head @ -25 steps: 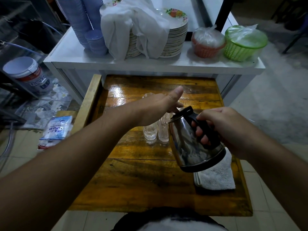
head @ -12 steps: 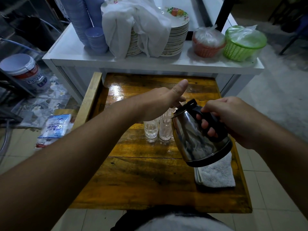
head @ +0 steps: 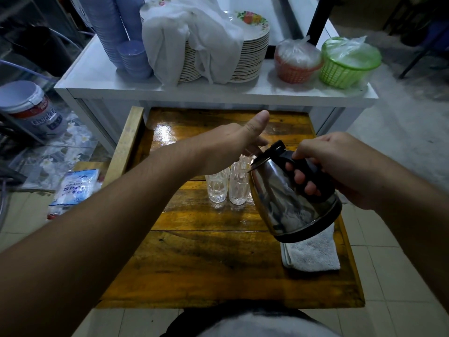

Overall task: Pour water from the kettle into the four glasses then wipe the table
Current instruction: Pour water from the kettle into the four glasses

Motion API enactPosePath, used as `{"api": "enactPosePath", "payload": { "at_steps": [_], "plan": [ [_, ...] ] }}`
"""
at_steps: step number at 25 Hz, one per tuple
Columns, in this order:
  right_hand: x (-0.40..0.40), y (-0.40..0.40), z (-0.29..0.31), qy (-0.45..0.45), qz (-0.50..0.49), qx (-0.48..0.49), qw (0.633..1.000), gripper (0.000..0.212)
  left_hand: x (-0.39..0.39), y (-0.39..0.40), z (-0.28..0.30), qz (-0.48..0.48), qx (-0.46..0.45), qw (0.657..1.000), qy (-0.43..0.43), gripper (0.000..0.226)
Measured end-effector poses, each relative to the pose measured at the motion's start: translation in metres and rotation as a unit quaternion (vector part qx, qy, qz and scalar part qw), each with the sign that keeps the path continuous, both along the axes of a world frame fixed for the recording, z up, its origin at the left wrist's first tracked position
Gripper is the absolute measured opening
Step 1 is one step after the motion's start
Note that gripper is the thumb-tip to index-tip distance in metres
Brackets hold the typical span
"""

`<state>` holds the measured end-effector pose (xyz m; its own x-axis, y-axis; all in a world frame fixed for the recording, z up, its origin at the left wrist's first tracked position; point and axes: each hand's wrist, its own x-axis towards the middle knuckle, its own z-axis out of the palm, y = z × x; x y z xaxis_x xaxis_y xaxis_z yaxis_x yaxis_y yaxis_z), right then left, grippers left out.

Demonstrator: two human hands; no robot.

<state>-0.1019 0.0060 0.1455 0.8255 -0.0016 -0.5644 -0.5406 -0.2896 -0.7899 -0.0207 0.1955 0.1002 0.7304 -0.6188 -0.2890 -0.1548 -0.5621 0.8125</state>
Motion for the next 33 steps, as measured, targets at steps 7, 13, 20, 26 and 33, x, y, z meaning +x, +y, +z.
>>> {"api": "enactPosePath", "payload": {
  "at_steps": [7, 13, 20, 26, 33],
  "plan": [
    [0.001, 0.000, -0.005, 0.008, 0.004, -0.004, 1.000, 0.023, 0.000, 0.003, -0.010, 0.000, -0.002, 1.000, 0.006, 0.095],
    [0.004, 0.003, -0.012, 0.012, -0.001, -0.004, 1.000, 0.023, -0.003, 0.004, -0.017, 0.005, 0.010, 1.000, 0.002, 0.091],
    [-0.007, -0.007, -0.031, -0.039, -0.006, -0.009, 0.999, 0.026, -0.006, 0.001, -0.022, 0.004, -0.008, 1.000, 0.016, 0.087],
    [-0.031, -0.018, -0.063, -0.105, -0.058, 0.002, 0.993, 0.029, -0.008, -0.008, -0.021, -0.028, 0.006, 0.999, 0.025, 0.094],
    [-0.060, -0.024, -0.102, -0.116, -0.136, 0.093, 0.979, 0.031, -0.014, -0.021, -0.030, -0.043, 0.023, 0.998, 0.048, 0.097]
  ]
}}
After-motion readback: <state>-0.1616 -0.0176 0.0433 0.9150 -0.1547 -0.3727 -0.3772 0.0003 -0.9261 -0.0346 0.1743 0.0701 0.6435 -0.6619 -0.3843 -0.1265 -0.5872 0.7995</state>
